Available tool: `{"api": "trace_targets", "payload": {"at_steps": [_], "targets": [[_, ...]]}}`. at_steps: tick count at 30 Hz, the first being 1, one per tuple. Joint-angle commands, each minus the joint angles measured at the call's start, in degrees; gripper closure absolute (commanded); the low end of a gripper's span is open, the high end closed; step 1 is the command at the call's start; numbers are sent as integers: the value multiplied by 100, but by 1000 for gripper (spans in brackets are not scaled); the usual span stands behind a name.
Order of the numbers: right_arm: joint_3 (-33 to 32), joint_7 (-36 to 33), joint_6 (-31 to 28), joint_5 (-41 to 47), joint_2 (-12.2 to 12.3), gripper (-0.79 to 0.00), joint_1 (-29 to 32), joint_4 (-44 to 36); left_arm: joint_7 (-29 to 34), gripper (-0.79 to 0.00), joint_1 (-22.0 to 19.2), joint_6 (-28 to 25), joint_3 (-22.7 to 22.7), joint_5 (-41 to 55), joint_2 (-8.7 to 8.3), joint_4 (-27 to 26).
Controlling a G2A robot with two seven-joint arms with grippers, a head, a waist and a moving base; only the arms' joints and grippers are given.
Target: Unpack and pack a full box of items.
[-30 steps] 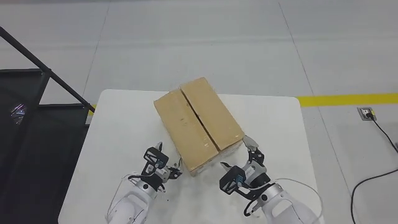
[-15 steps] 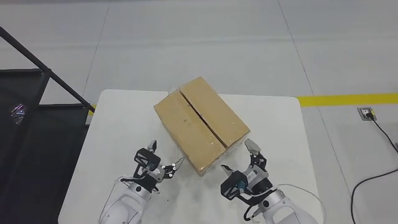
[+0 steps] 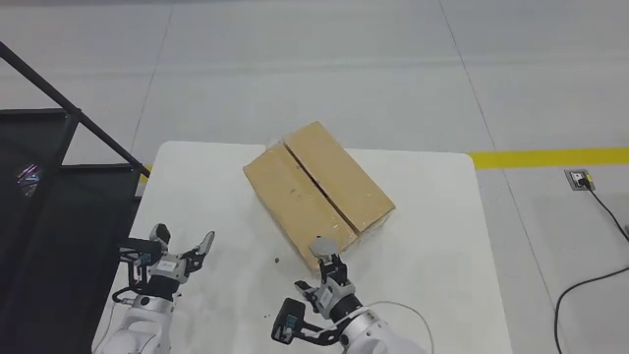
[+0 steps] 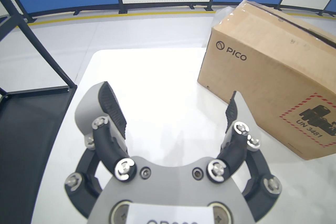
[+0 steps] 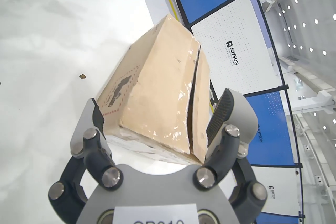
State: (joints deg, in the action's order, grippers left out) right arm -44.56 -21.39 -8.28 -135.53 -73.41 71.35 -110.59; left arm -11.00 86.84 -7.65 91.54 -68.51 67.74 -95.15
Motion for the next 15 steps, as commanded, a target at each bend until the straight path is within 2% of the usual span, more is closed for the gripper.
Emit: {"api": "trace_targets", "payload": {"at_steps": [1, 4, 7, 15], "targets": [[121, -252, 57, -236, -60, -785, -149, 120, -30, -785, 18, -10, 15, 30, 3, 25], [255, -657, 199, -540, -162, -785, -342, 391, -63, -785, 38, -32, 44, 59, 7, 38], [273, -786, 250, -450, -243, -785, -448, 526, -52, -785, 50, -49, 87, 81, 7, 18], [-72, -901, 267, -525, -244, -785, -137, 310, 101, -785, -31, -96, 111, 33, 8, -14]]}}
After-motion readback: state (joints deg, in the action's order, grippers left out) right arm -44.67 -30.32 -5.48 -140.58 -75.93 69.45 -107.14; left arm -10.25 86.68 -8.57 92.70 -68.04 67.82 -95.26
